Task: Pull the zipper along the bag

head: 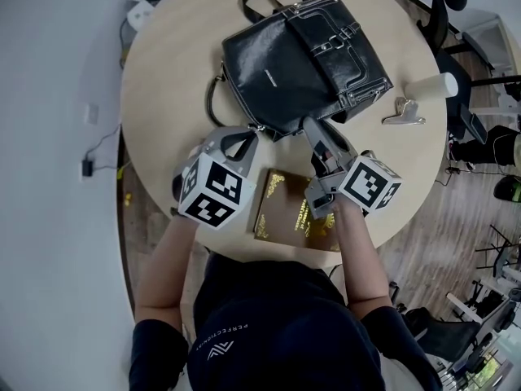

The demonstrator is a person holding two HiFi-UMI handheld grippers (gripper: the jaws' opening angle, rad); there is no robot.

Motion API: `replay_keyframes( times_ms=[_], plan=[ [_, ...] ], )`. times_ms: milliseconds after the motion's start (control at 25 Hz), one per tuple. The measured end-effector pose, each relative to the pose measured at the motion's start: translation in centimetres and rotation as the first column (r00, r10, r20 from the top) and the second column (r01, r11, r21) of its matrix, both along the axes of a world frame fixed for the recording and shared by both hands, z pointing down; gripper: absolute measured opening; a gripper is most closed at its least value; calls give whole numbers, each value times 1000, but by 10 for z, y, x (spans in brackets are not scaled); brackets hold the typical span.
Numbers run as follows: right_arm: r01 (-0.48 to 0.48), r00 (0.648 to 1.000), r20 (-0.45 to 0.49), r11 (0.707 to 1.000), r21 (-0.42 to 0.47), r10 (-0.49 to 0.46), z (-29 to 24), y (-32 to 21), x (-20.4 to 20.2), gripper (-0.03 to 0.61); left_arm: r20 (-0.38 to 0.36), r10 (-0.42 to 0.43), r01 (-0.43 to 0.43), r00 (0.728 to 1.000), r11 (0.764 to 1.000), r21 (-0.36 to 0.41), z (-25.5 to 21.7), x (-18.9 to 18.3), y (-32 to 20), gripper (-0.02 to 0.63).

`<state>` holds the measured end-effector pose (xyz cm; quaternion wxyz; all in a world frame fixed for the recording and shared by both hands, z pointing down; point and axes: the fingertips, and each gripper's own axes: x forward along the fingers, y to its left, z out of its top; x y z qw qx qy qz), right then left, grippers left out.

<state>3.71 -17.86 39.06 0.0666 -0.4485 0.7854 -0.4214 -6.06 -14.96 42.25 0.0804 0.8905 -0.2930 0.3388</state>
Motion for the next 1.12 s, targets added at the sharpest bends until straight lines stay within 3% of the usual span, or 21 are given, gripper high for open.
replay_keyframes(
  times_ms=[320, 600, 720, 840, 1120],
  plan=[
    [109, 985, -139, 992, 64, -100, 0, 12, -16, 169, -54, -20, 17, 998, 999, -43, 2, 2, 1, 28],
    [211, 958, -209, 976, 51, -196, 15, 29, -52, 132, -74, -31, 27, 997, 998, -55, 3, 4, 4, 28],
    [203, 956, -228, 977, 60, -185, 17, 27, -55, 130, -79, -31, 26, 996, 998, -58, 2, 5, 4, 28],
    [190, 953, -251, 980, 59, -170, 19, 24, -53, 86, -88, -32, 27, 996, 998, -65, 2, 4, 5, 28],
    [226, 943, -265, 972, 59, -203, 17, 27, -54, 49, -95, -27, 20, 995, 997, -70, 2, 3, 4, 28]
  ],
)
